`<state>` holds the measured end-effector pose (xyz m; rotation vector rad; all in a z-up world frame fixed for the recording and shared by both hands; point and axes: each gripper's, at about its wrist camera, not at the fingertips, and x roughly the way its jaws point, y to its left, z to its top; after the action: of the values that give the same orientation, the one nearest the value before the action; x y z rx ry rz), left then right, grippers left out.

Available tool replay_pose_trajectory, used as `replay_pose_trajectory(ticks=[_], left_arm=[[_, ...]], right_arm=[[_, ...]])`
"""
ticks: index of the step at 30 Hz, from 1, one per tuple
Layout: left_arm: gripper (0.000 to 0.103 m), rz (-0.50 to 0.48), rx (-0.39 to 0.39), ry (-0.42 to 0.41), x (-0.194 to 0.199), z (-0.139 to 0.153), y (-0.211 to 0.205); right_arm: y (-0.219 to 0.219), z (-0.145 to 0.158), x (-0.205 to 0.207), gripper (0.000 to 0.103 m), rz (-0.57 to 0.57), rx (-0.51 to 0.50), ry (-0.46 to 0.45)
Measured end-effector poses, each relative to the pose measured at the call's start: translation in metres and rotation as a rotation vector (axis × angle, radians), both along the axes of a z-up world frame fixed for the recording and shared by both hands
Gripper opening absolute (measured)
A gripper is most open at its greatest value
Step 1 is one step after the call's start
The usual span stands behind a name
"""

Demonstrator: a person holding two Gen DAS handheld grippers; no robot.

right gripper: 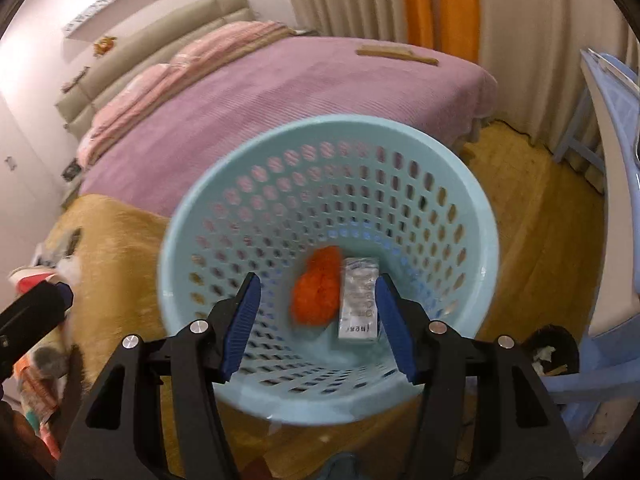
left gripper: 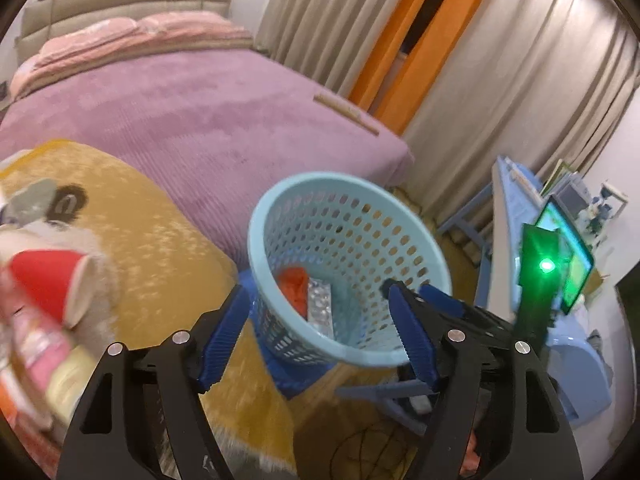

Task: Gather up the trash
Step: 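Open both tools over the blue basket to drop the items, then grasp the teal packet with the left tool while the right grasps the snack box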

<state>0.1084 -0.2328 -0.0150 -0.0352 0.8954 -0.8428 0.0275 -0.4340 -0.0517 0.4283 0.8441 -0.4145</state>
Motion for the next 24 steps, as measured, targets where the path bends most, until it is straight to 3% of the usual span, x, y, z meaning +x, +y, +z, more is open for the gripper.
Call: replay_pose_trajectory(ticks=[6,12,15,18,24], left_arm=[[0.073,0.088,-0.027,-0.115,-0.038,0.035,0.06],[0.075,0.285,-0.037,-0.195,-0.063,0.057,0.155],[0.075,0.406,-0.025,-0.193,-0.067,0.061,0.205],[0.075,0.535,0.035,-0.2,-0.072,0.056,0.248],[0.075,0.705,0.126,-0.103,-0.071,0.027,0.316]], right_arm=[[0.061,0.037,-0.006,0.056,0.151,-0.027,-0.124],[0.14,0.066,-0.008,0.06,0.334,-0.063,-0.23],[0.181,0.075,-0.004,0.061,0.432,-0.088,-0.252],[0.215,0.076,0.0,0.061,0.508,-0.101,-0.241],[0.266,0.058,0.016,0.061,0.641,-0.096,-0.198]])
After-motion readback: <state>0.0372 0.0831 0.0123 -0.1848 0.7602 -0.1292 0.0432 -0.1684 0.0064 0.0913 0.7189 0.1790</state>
